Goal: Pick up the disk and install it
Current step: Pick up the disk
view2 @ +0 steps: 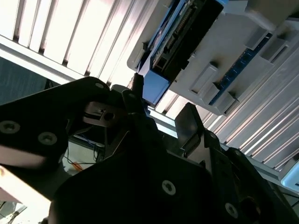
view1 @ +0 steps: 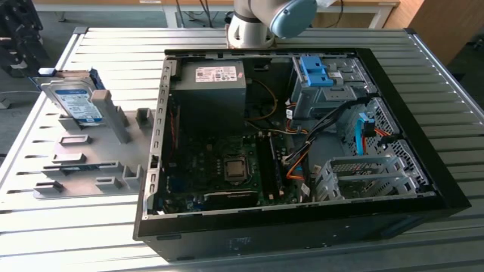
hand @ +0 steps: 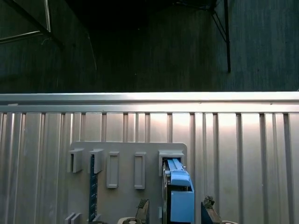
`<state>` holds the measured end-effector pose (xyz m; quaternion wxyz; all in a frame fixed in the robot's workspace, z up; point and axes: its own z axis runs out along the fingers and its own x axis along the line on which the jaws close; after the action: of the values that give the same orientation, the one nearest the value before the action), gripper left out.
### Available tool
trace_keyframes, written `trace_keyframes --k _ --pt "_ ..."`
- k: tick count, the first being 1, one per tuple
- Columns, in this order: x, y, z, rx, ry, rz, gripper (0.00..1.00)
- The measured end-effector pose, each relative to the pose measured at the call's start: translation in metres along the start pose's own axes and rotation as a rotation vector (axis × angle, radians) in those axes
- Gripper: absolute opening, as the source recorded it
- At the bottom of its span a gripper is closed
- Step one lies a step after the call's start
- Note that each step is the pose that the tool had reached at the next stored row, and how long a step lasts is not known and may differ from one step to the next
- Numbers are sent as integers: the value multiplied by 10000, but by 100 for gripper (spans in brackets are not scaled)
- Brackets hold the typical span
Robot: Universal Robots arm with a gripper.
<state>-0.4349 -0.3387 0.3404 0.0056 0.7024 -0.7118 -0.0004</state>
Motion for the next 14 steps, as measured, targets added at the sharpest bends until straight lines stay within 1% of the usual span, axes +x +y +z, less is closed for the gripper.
trace_keyframes --k 1,4,10,14 --pt "1 0 11 19 18 0 55" --pt "-2 0 41 39 29 2 55" --pt "-32 1 82 42 33 1 55" --pt "-32 38 108 88 33 2 55"
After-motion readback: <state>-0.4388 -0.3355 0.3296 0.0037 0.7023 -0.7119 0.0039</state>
